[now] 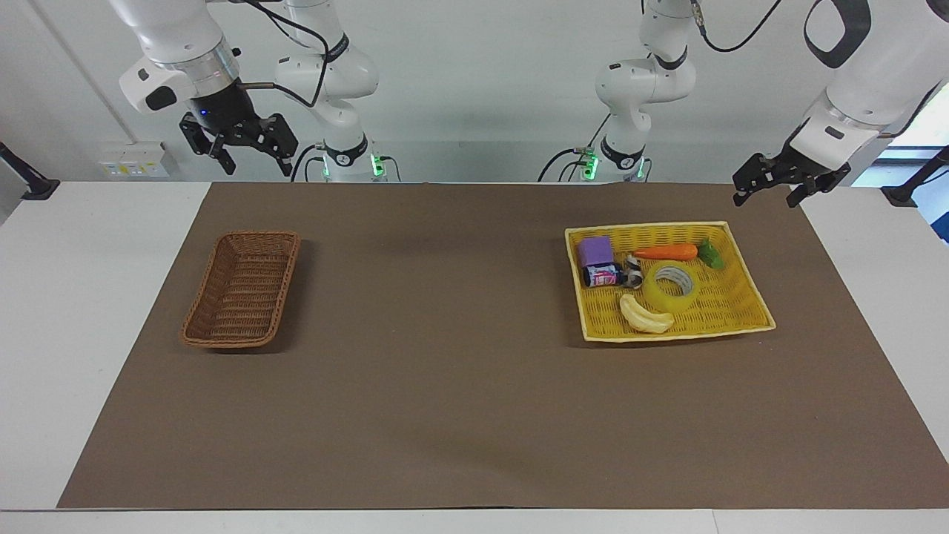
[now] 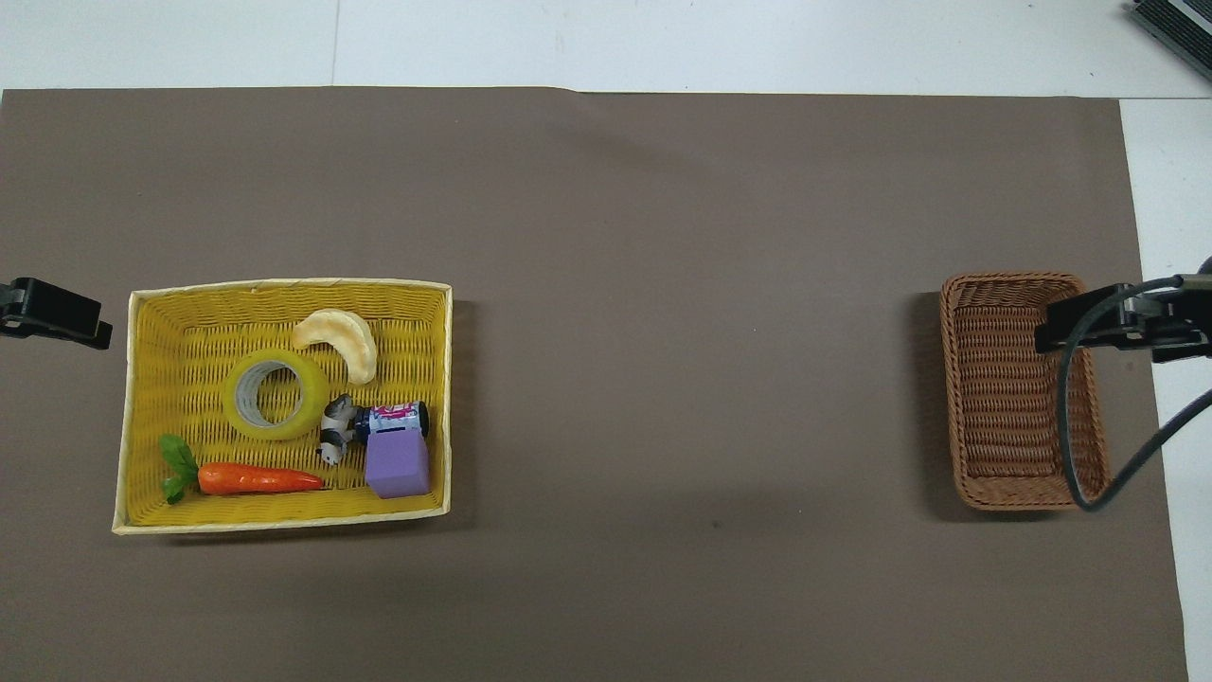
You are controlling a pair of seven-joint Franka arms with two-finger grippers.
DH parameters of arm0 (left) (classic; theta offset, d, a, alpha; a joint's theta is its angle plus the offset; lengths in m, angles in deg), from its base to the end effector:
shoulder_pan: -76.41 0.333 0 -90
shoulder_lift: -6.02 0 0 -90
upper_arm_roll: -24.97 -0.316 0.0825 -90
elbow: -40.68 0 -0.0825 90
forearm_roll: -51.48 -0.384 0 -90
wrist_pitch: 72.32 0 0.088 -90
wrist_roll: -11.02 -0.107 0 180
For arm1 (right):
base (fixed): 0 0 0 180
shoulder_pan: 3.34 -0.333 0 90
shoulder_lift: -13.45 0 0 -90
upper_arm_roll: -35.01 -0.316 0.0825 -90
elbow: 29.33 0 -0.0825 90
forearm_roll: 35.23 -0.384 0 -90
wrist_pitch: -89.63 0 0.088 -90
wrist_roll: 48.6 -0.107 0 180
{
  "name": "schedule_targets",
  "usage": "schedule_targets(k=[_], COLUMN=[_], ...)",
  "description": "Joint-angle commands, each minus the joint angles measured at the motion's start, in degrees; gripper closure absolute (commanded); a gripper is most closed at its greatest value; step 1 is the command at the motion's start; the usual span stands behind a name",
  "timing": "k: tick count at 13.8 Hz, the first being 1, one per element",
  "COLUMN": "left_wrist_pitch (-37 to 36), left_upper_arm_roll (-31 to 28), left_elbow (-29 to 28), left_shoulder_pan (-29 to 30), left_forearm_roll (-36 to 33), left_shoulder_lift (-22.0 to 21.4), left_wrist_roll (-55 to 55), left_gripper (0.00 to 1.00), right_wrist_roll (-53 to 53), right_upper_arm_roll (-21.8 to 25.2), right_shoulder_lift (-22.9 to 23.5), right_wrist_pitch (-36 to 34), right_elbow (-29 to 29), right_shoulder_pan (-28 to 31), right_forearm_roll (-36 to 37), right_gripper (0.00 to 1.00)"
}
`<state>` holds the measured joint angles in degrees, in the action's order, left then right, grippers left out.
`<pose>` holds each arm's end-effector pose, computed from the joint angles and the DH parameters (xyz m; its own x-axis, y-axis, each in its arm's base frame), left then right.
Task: Move tape to another basket
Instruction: 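Reach the left gripper into the yellow basket and grasp the tape roll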
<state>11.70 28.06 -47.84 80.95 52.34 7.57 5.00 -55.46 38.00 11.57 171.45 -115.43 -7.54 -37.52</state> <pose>0.5512 0.0126 0.6130 0.9913 -0.0815 -0.1030 -0.0791 -0.9965 0.0274 0.5291 0.0154 0.6618 0.9946 -0.0926 -0.0465 -0.0943 -0.9949 -0.0362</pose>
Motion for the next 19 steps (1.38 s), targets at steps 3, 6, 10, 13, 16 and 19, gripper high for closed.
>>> schedule_targets(k=[3, 6, 10, 13, 16, 19], left_wrist_pitch=[7.44, 14.83, 22.91, 28.37, 33.21, 35.49], left_upper_arm_roll=[0.25, 0.25, 0.34, 0.34, 0.43, 0.43], left_elbow=[-7.43, -14.64, -21.59, -26.07, -29.15, -31.79], left_shoulder_pan=[2.76, 2.76, 2.5, 1.97, 1.62, 1.62], left_forearm_roll=[0.37, 0.37, 0.37, 0.37, 0.37, 0.46], left_shoulder_lift=[-1.29, -1.99, -1.21, -0.5, 1.34, 2.39], left_wrist_roll=[-4.97, -5.15, -8.29, -10.07, -9.98, -9.89], left_gripper=[0.0, 0.0, 0.0, 0.0, 0.0, 0.0], right_wrist_roll=[1.5, 1.5, 1.5, 1.58, 1.58, 1.58], right_upper_arm_roll=[-0.18, -0.18, -0.18, -0.18, -0.18, -0.18], right_shoulder_lift=[-1.54, -1.54, -1.54, -1.54, -1.54, -1.54], right_wrist_pitch=[1.14, 1.14, 1.14, 1.14, 1.14, 1.14], right_elbow=[-2.06, -2.06, -2.06, -2.06, -2.06, -2.06], right_shoulder_pan=[0.42, 0.42, 0.42, 0.42, 0.42, 0.42], right_forearm_roll=[-1.14, -1.14, -1.14, -1.14, -1.14, -1.14], right_gripper=[0.0, 0.0, 0.0, 0.0, 0.0, 0.0])
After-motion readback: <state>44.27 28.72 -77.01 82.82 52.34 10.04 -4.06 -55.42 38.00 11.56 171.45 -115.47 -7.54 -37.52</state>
